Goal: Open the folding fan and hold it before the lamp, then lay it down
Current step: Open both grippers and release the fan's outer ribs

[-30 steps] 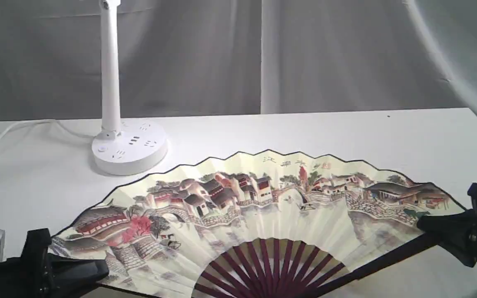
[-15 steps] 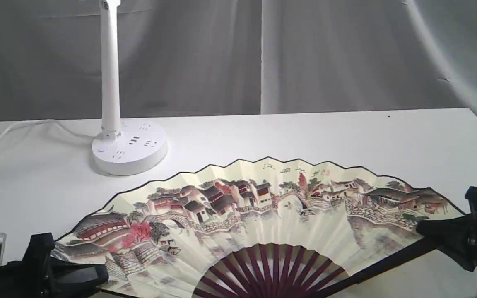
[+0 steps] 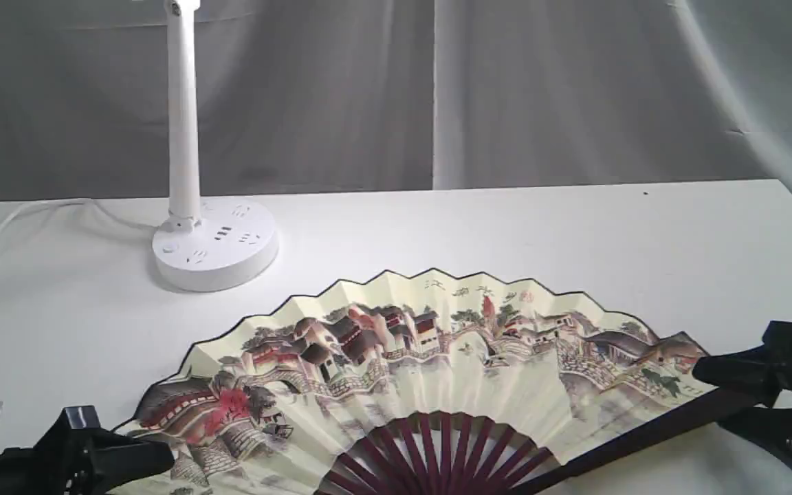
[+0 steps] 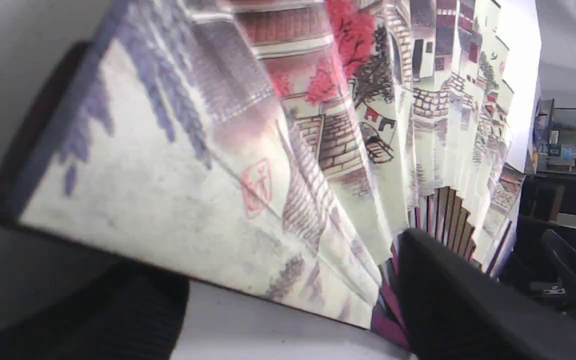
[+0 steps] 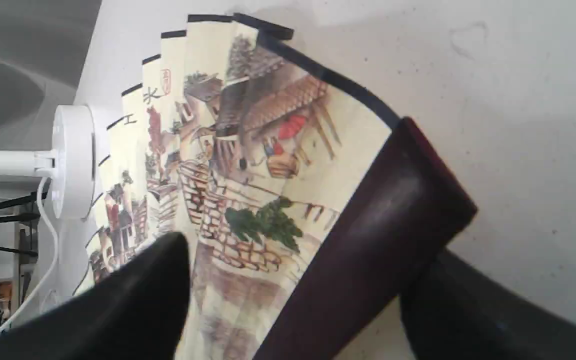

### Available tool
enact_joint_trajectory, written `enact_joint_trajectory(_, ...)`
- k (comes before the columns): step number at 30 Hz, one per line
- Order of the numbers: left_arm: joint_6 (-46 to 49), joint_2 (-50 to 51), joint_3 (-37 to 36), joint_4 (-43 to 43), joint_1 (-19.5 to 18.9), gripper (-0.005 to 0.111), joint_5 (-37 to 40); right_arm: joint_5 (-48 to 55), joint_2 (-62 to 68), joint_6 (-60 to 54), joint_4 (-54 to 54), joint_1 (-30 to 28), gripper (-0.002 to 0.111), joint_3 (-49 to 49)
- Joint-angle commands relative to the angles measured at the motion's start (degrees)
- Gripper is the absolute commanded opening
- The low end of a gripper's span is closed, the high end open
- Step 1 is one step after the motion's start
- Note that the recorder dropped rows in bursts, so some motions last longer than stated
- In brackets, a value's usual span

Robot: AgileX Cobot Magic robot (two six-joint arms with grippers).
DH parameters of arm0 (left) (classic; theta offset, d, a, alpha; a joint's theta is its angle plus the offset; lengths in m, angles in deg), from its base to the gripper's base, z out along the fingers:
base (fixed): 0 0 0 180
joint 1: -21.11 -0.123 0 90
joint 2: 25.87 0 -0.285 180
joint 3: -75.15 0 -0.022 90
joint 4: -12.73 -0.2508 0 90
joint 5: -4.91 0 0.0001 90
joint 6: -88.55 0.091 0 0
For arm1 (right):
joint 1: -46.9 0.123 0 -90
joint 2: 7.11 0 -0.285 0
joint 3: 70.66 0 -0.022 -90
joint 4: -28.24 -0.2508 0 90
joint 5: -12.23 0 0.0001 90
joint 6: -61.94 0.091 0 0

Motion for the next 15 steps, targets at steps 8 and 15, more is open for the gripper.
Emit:
enact_joint_trajectory(8, 1.1, -0.2, -0.2, 2.5, 0.3, 0.081, 5.8, -6.9, 0.7, -1.3, 0.7, -0.1, 0.084, 0.4)
enact_joint_trajectory(15, 1.1, -0.2, -0.2, 1.9, 0.3, 0.081, 11.1, -7.3, 0.7, 0.0, 0.7, -3.4, 0.084, 0.4)
